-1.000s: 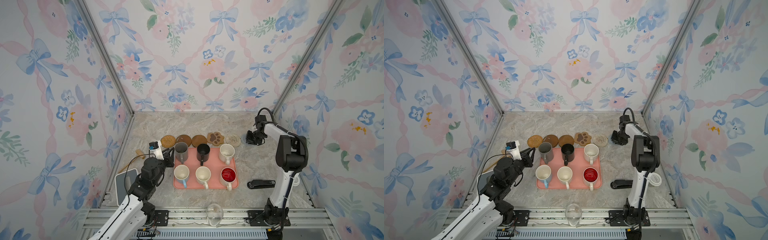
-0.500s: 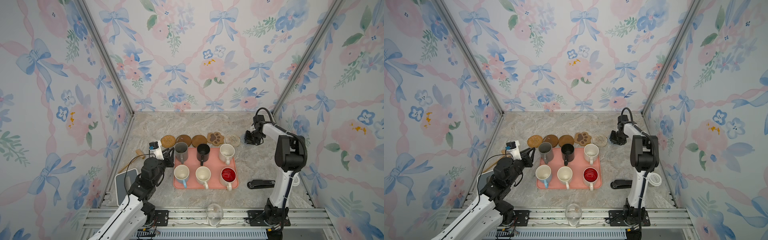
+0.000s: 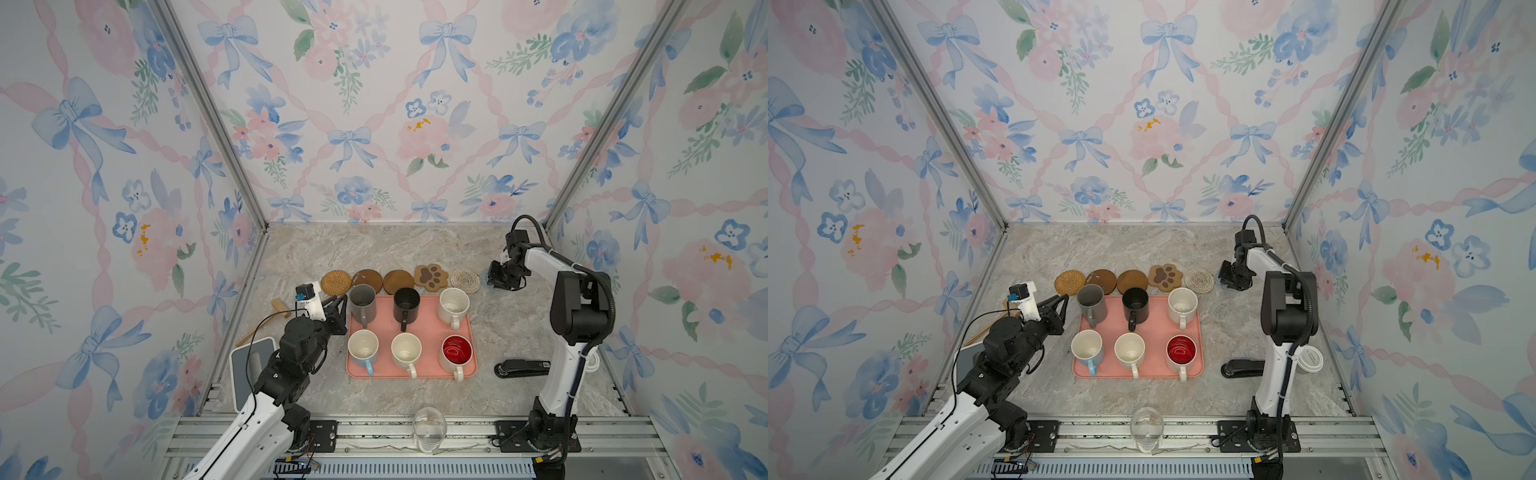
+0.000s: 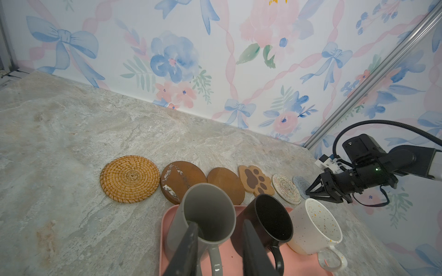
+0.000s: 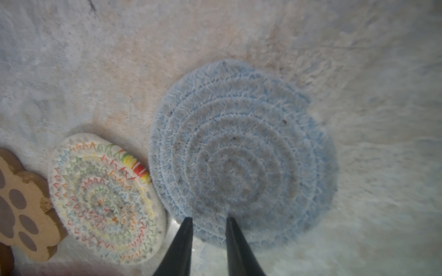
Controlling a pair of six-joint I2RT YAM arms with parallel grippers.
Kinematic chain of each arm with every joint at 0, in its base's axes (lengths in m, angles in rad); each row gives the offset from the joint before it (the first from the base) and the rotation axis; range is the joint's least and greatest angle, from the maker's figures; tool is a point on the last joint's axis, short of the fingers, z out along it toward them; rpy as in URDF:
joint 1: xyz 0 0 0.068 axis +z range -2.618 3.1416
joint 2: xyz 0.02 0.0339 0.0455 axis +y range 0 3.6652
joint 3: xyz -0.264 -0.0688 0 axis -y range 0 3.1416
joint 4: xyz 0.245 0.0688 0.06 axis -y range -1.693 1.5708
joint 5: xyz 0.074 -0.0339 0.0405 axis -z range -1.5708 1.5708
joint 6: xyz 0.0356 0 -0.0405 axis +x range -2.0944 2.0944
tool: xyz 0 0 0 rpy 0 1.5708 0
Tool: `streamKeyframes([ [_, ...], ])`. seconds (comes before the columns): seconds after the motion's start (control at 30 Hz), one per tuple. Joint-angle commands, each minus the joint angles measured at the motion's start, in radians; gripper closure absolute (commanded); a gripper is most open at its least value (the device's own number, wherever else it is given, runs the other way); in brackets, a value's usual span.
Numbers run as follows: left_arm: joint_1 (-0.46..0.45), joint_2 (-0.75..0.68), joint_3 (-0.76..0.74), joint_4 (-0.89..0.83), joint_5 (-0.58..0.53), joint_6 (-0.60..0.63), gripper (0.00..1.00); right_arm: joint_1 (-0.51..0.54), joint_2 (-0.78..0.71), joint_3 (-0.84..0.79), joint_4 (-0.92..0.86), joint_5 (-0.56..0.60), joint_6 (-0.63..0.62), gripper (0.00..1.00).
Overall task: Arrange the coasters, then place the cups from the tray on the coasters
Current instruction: 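Move right gripper over the light-blue woven coaster and hover there, then swing right gripper back over the white speckled mug on the tray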
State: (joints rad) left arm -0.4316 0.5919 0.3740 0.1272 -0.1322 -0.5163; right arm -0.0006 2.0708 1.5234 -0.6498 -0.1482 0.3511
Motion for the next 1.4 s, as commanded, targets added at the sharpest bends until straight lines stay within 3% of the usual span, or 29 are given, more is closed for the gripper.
streamKeyframes([
  [0.0, -0.003, -0.012, -0.001, -0.006, -0.007, 0.022, 0.72, 0.008, -0.077, -0.026, 0.039, 0.018, 0.019, 0.7],
  [0.3, -0.003, -0.014, -0.003, -0.004, -0.004, 0.02, 0.72, 0.012, -0.251, -0.072, 0.06, -0.008, 0.046, 0.64],
  [0.47, -0.003, -0.01, -0.006, 0.003, 0.006, 0.015, 0.7, 0.061, -0.456, -0.167, 0.093, 0.002, 0.07, 0.61],
  [0.67, -0.002, 0.0, -0.01, 0.004, 0.016, 0.011, 0.67, 0.258, -0.719, -0.308, 0.084, 0.192, 0.067, 0.54],
  [0.9, -0.003, 0.048, 0.001, -0.008, 0.048, 0.019, 0.58, 0.549, -0.889, -0.422, -0.017, 0.448, 0.138, 0.48],
  [1.07, -0.002, 0.087, 0.008, -0.008, 0.052, 0.019, 0.55, 0.741, -0.913, -0.452, -0.107, 0.677, 0.216, 0.43],
  [1.17, -0.002, 0.106, 0.012, -0.008, 0.056, 0.018, 0.53, 0.804, -0.876, -0.412, -0.192, 0.784, 0.248, 0.4],
  [1.37, -0.003, 0.128, 0.02, -0.01, 0.062, 0.021, 0.52, 0.851, -0.801, -0.393, -0.247, 0.79, 0.267, 0.33],
])
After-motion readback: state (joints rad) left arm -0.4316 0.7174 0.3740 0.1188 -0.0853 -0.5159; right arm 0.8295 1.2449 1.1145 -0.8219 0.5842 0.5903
